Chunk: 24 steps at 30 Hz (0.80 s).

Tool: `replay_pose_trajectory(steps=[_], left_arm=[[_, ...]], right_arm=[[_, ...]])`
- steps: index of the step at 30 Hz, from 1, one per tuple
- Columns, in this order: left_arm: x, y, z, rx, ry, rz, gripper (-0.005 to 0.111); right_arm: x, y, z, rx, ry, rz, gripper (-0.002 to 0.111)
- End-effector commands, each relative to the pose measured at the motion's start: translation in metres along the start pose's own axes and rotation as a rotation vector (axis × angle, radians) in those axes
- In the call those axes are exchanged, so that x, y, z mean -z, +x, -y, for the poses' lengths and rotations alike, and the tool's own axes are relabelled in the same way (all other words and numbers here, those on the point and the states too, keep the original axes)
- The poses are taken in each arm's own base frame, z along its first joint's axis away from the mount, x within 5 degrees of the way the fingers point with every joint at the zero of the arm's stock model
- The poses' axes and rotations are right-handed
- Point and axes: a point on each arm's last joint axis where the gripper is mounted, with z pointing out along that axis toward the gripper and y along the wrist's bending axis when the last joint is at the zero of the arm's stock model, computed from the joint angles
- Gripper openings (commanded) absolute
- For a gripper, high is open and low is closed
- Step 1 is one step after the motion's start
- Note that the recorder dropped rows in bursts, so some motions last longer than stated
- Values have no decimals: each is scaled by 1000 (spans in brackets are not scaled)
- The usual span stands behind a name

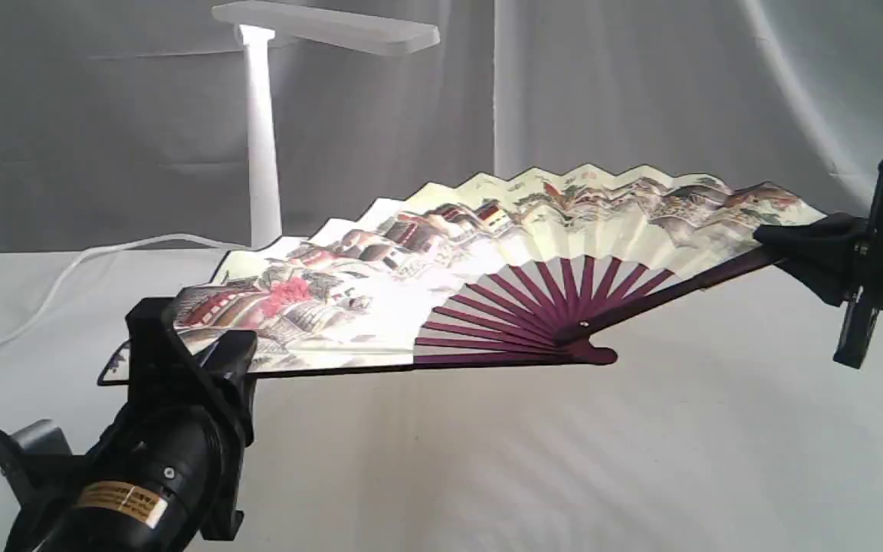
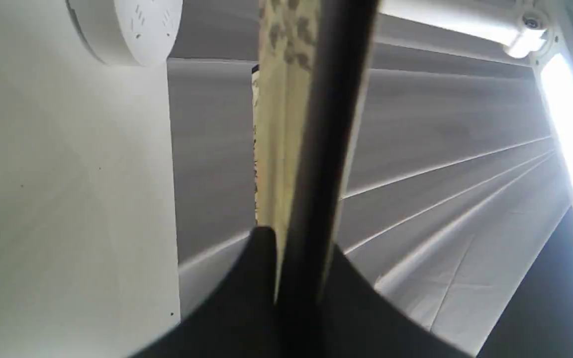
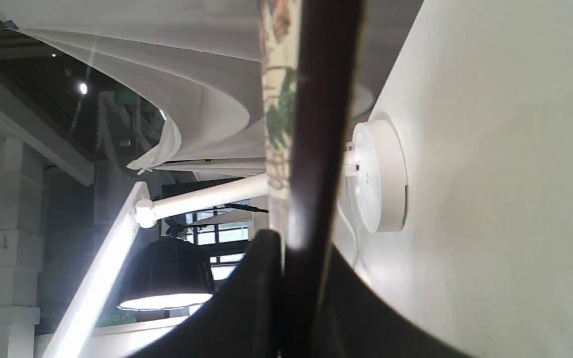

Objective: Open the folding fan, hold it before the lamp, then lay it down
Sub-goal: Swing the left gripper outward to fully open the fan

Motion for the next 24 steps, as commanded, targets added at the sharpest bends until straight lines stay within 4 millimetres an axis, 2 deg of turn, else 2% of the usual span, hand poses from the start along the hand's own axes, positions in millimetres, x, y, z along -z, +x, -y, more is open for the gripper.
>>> replay_pose_trajectory(steps=[1, 14, 21, 24], left_arm=[[4, -12, 20, 122, 99, 110, 0], [19, -25, 54, 136, 172, 200, 0], [31, -43, 56, 108, 168, 248, 0], [34, -54, 58, 112, 177, 278, 0]], right_arm=[[10, -8, -5, 45, 27, 77, 0], [18, 1, -52, 142, -13, 91, 0], [17, 10, -73, 154, -32, 85, 0], [8, 17, -78, 166, -37, 57, 0]])
